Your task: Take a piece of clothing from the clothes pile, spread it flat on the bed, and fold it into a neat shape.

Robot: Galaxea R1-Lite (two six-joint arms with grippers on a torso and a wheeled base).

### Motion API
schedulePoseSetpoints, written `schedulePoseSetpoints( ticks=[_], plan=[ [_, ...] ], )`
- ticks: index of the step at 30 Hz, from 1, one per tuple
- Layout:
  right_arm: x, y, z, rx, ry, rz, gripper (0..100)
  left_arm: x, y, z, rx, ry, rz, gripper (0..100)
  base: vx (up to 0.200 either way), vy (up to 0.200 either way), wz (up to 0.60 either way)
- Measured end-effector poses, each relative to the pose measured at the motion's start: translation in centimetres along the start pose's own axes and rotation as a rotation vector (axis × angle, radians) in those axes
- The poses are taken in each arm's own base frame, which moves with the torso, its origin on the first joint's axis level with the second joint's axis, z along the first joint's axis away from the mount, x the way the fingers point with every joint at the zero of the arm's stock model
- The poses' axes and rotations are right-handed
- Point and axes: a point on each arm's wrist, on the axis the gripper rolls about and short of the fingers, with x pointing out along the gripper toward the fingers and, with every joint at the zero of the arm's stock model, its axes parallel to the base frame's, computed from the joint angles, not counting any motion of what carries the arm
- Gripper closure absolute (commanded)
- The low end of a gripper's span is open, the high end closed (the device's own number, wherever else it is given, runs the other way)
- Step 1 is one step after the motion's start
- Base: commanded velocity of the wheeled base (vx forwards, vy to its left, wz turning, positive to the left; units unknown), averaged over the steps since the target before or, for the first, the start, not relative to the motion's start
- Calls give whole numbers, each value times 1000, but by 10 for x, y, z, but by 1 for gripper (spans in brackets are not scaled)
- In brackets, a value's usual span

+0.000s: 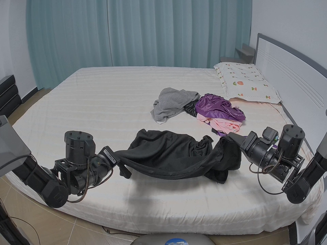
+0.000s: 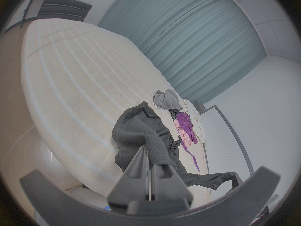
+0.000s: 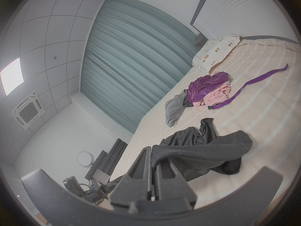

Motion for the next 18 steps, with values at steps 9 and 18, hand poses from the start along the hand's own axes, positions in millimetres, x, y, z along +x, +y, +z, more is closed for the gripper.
schedulePoseSetpoints(
  ticks=[9, 18],
  plan=[
    [0, 2, 2, -6, -26, -9, 100, -2, -2, 3, -12, -7, -10, 100, 0, 178, 0],
    [0, 4, 4, -8, -44, -9, 100, -7, -5, 5, -14, -15, -26, 100, 0, 200, 0]
  ],
)
